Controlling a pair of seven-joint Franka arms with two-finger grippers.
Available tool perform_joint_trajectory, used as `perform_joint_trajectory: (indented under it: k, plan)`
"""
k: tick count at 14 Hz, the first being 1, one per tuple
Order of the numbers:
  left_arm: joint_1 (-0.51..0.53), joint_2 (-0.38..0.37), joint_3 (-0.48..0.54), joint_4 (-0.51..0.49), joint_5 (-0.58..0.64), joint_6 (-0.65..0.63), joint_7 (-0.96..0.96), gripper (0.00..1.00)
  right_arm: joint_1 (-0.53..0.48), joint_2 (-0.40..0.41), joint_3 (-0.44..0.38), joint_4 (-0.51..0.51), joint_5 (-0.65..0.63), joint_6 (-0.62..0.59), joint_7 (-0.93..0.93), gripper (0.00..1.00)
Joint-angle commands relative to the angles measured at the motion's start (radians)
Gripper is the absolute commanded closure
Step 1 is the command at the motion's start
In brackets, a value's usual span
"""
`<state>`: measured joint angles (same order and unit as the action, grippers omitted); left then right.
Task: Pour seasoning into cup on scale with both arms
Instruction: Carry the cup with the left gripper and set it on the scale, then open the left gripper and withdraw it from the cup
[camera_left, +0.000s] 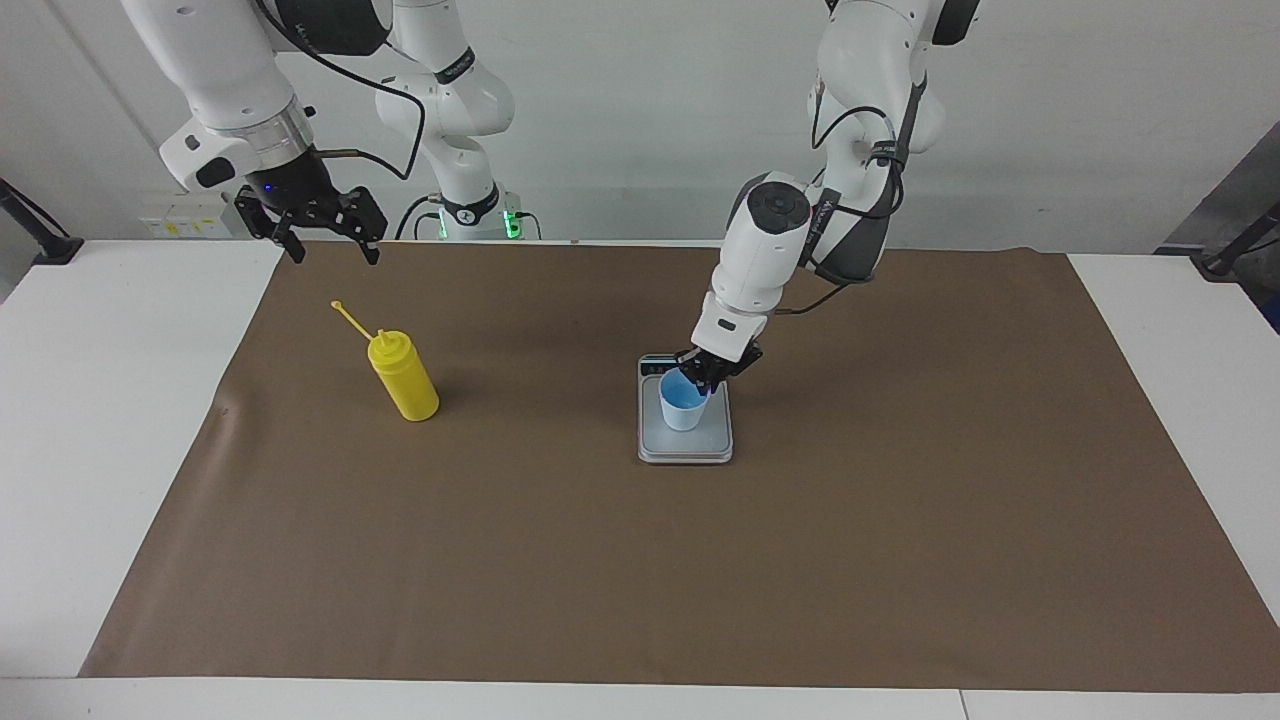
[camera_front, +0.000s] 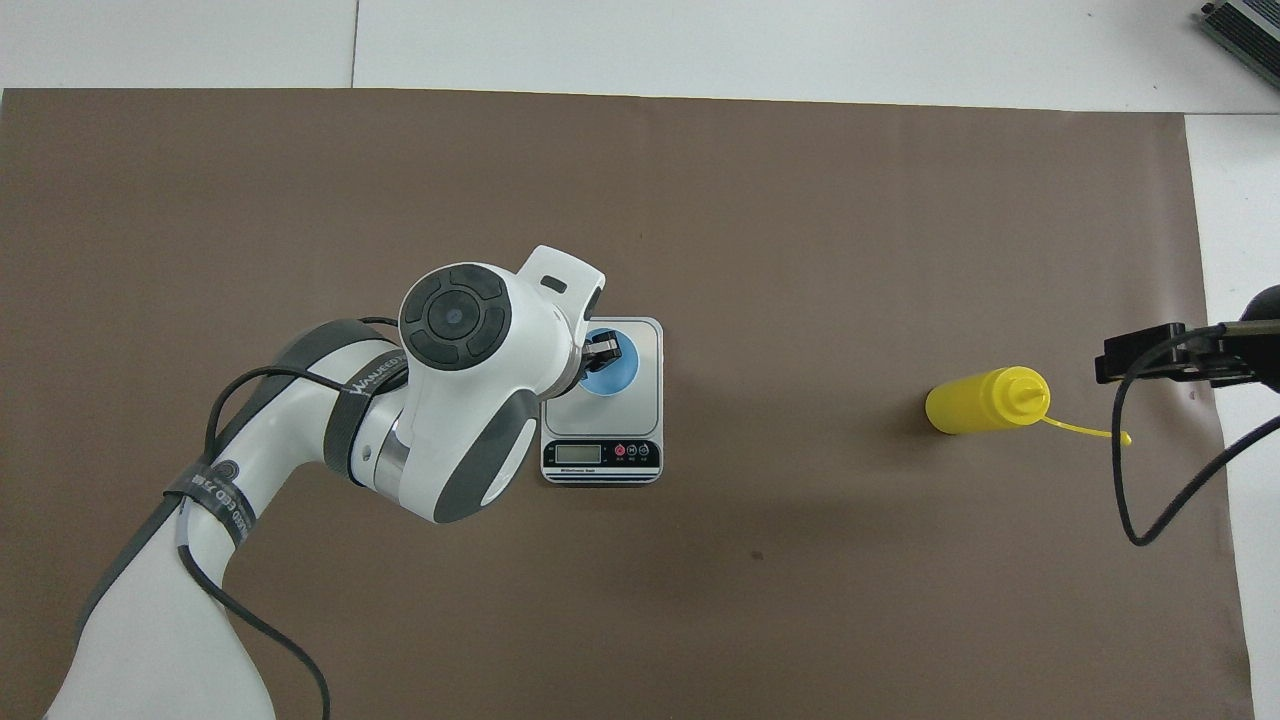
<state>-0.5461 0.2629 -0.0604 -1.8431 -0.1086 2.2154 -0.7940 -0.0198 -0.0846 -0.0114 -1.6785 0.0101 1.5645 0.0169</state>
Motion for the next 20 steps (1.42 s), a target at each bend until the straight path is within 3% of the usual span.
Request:
perform_joint_trajectory:
  k: [1,4,8,13,18,20]
  plan:
    - [-0.009,-0.019,0.017,-0.004,0.004,-0.006,0.007,0.04,-0.020,-0.021,0.008,-0.018,0.008,-0.012,0.018,0.00]
    - [0.006,-0.065,0.031,0.067,0.004,-0.106,0.006,0.00,-0.022,-0.021,0.005,-0.018,0.008,-0.008,0.015,0.00]
    - [0.109,-0.166,0.034,0.071,0.023,-0.144,0.019,0.00,-0.019,-0.021,0.007,-0.018,0.008,-0.018,0.015,0.00]
    - [0.299,-0.277,0.034,0.068,0.021,-0.269,0.368,0.00,-0.019,-0.040,0.008,-0.056,0.010,-0.005,-0.018,0.00]
    - [0.423,-0.298,0.036,0.093,0.026,-0.396,0.755,0.00,-0.066,-0.109,0.002,-0.214,0.025,0.147,-0.395,0.00]
    - [0.452,-0.292,0.034,0.133,0.075,-0.483,0.872,0.00,-0.124,-0.141,-0.005,-0.294,0.127,0.230,-0.605,0.00]
